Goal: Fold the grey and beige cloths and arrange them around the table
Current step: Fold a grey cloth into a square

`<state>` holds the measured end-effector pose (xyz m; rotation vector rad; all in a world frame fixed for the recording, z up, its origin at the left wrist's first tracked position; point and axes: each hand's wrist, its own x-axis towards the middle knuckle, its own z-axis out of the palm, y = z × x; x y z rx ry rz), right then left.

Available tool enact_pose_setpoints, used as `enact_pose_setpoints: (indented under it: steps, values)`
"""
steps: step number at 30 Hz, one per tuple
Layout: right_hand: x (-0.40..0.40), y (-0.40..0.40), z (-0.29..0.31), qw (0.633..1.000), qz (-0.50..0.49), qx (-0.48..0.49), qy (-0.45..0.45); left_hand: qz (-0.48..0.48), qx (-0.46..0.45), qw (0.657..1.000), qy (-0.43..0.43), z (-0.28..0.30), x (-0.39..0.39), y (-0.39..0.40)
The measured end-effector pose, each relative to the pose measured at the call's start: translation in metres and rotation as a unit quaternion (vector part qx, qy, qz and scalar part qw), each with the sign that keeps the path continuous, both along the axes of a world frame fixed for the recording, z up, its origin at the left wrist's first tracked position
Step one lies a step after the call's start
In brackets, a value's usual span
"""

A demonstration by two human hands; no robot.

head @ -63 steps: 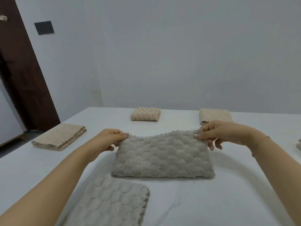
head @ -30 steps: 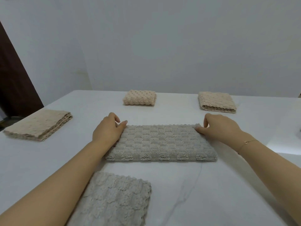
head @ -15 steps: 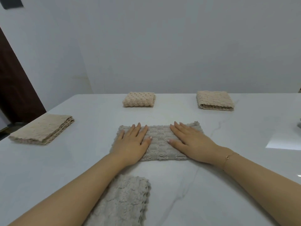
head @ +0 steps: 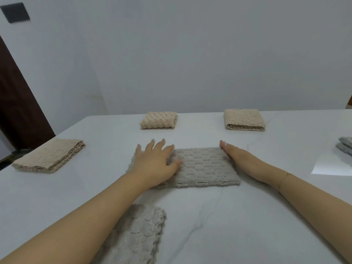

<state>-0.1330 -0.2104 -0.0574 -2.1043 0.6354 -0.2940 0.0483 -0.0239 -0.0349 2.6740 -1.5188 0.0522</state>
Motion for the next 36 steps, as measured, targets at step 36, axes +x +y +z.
enact_pose_setpoints:
  steps: [36]
  values:
    - [-0.006,-0.011,0.026,0.968,0.144,0.156,-0.134,-0.145,-0.331,0.855,0.371,0.047,-0.059,0.037]
